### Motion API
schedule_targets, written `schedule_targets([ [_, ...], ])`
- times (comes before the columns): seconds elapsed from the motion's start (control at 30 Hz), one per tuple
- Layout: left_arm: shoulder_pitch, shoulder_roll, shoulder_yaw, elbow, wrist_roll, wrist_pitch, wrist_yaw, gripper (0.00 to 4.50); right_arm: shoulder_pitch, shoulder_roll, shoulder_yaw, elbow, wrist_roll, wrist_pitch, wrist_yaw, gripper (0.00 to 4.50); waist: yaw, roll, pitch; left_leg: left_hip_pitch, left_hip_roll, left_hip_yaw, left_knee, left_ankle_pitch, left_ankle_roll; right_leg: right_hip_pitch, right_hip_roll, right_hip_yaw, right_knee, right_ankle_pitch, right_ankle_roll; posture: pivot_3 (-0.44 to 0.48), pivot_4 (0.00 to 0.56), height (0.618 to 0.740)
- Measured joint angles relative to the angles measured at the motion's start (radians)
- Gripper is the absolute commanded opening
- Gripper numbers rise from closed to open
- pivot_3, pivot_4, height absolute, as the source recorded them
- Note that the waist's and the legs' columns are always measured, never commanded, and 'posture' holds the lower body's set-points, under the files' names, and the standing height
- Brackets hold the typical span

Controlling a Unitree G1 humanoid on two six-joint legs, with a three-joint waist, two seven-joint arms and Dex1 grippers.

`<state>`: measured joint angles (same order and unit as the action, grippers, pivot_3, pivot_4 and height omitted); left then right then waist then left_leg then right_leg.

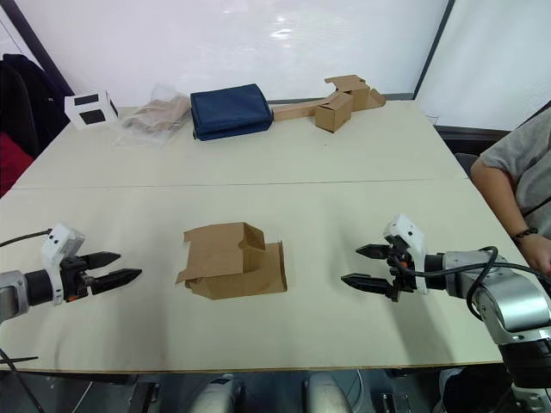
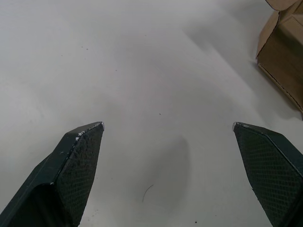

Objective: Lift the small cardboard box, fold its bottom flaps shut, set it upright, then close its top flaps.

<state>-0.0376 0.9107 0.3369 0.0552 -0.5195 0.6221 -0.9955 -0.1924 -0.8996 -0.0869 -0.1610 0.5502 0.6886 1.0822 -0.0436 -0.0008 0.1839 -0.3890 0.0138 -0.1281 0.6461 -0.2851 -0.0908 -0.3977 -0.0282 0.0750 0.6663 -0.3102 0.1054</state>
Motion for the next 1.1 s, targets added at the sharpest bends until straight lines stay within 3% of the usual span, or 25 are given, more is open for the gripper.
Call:
schedule_targets([
  [0.83,-0.060,0.000,-0.007,-0.007,0.016,0.019,0.065,4.49,-0.033,0.061,0.005,0.048,-0.069,-0.057,-0.063,4.50,0.000,0.000,0.000,0.000,0.000,0.000,0.000,0.000,0.000,0.000,0.000,0.000,0.001,0.000,0.000,0.000,0.150,0.740],
  [1.1,-0.095,0.002,0.002,0.057,-0.060,0.112,-0.001,4.49,-0.035,0.043,-0.010,0.046,-0.050,-0.040,-0.025,4.50,-0.001,0.000,0.000,0.000,0.000,0.000,0.001,0.000,0.000,0.000,0.000,0.000,0.001,0.000,0.000,0.000,0.150,0.740],
])
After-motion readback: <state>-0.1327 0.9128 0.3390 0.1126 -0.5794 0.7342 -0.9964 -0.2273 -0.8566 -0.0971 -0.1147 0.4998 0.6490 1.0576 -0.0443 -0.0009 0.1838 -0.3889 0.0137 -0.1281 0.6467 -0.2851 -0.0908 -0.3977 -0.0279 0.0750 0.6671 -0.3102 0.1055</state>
